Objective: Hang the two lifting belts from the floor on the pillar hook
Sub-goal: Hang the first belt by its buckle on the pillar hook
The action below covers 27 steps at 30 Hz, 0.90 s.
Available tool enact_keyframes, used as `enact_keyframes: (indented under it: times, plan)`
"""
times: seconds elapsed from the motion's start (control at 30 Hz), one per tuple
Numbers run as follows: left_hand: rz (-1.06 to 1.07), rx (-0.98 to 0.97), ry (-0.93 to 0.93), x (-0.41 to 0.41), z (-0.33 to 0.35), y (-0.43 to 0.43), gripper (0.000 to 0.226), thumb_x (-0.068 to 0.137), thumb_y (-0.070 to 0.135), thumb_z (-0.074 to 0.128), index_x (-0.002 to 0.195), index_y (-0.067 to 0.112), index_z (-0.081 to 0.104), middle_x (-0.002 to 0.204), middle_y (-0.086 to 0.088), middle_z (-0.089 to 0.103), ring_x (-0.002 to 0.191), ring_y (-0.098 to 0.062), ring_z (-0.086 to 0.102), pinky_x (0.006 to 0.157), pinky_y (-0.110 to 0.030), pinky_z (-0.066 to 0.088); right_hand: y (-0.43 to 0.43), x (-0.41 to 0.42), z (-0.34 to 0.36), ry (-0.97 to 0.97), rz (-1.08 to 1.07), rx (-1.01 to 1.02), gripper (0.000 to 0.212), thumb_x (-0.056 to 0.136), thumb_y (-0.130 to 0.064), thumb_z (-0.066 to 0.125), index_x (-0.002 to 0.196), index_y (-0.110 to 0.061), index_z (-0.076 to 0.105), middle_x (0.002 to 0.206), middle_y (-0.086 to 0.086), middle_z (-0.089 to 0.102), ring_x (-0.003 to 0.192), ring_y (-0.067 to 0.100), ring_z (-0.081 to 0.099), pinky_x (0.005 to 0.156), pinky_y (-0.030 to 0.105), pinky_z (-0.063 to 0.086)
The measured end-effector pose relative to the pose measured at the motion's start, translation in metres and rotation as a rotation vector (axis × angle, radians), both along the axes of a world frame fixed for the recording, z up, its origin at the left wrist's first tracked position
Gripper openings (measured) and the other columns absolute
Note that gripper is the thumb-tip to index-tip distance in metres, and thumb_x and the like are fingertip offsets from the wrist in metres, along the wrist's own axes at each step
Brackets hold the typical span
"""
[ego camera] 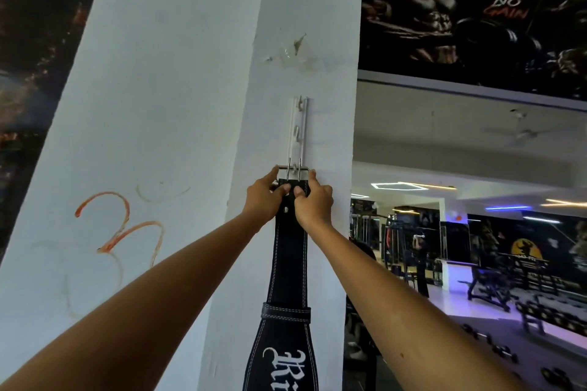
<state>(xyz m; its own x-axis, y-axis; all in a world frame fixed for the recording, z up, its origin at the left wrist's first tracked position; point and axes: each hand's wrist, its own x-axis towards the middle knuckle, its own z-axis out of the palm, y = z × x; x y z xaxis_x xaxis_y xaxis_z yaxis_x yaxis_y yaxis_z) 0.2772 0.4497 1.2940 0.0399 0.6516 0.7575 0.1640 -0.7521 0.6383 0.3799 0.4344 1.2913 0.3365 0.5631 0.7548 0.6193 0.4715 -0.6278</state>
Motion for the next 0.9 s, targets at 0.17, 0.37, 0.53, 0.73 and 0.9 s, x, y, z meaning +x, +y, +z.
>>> enact_keyframes:
  times: [0.17, 0.37, 0.53, 0.73, 0.9]
  plan:
    - [0.053, 0.007, 0.03, 0.004, -0.008, -0.009, 0.058, 0.096, 0.016, 0.05, 0.148, 0.024, 0.027, 0.128, -0.014, 0.057, 0.094, -0.015, 0.054, 0.08, -0.022, 0.043, -0.008, 0.001, -0.008, -0.042, -0.018, -0.021, 0.059, 0.101, -0.021, 0.046, 0.154, -0.022, 0.018, 0.139, 0.016, 0.039, 0.129, 0.035, 0.04, 0.108, 0.042, 0.039]
    - [0.243, 0.157, 0.212, -0.006, -0.064, -0.018, 0.055, 0.096, 0.02, 0.048, 0.147, 0.018, 0.031, 0.149, -0.008, 0.042, 0.137, -0.027, 0.035, 0.111, -0.038, 0.031, -0.036, -0.011, -0.067, -0.162, -0.089, 0.056, 0.058, 0.101, -0.018, 0.044, 0.154, -0.014, 0.02, 0.155, 0.008, 0.03, 0.143, 0.023, 0.028, 0.112, 0.032, 0.032]
    - [0.297, 0.196, 0.275, -0.028, -0.162, -0.048, 0.047, 0.098, 0.038, 0.041, 0.143, 0.024, 0.037, 0.151, 0.0, 0.039, 0.14, -0.017, 0.032, 0.109, -0.032, 0.03, -0.067, -0.026, -0.151, -0.201, -0.042, 0.098, 0.053, 0.103, -0.024, 0.04, 0.152, -0.012, 0.024, 0.16, 0.006, 0.025, 0.149, 0.017, 0.02, 0.117, 0.022, 0.019]
    - [0.326, -0.105, 0.286, -0.056, -0.311, -0.085, 0.048, 0.097, 0.045, 0.038, 0.141, 0.026, 0.038, 0.146, 0.0, 0.046, 0.134, -0.017, 0.043, 0.102, -0.034, 0.039, -0.099, -0.048, -0.274, -0.19, 0.029, 0.05, 0.047, 0.102, -0.033, 0.038, 0.145, -0.014, 0.041, 0.15, 0.006, 0.044, 0.14, 0.015, 0.038, 0.114, 0.033, 0.038]
    - [0.3, -0.383, 0.386, -0.074, -0.42, -0.111, 0.044, 0.097, 0.044, 0.038, 0.134, 0.023, 0.048, 0.138, -0.002, 0.055, 0.126, -0.02, 0.051, 0.101, -0.034, 0.041, -0.125, -0.061, -0.392, -0.081, 0.075, -0.155, 0.056, 0.098, -0.053, 0.035, 0.137, -0.016, 0.051, 0.141, 0.007, 0.053, 0.131, 0.022, 0.05, 0.103, 0.04, 0.051]
